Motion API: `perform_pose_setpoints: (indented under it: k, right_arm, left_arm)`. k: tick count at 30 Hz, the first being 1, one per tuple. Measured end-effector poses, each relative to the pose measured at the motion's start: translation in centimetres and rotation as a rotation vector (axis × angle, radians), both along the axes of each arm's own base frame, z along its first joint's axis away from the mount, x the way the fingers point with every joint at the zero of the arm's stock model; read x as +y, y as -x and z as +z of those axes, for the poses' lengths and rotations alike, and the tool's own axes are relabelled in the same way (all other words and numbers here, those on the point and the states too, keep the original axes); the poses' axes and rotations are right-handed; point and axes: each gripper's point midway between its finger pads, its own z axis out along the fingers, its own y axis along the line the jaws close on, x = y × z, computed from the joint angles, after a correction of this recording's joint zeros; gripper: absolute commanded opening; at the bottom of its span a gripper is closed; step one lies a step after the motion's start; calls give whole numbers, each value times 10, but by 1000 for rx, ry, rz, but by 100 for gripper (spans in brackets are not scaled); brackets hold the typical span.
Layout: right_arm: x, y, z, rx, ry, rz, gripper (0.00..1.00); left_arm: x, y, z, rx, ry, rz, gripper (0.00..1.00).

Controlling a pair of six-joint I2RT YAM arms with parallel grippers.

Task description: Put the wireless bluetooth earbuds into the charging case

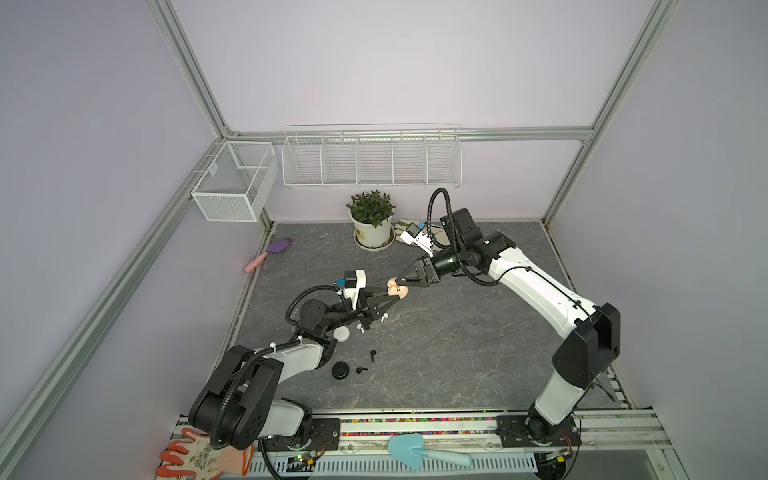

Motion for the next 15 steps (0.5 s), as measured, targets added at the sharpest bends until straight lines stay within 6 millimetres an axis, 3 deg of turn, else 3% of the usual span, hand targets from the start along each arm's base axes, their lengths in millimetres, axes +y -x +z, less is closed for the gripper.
perform_pose_setpoints:
  k: [9, 15]
  right_arm:
    - [1, 4, 3, 13, -19, 20, 38]
    - [1, 5, 5, 11, -26, 28, 46]
  left_arm:
    - [1, 1, 3, -11, -4, 7, 0]
    - [1, 1, 2, -7, -12, 10, 0]
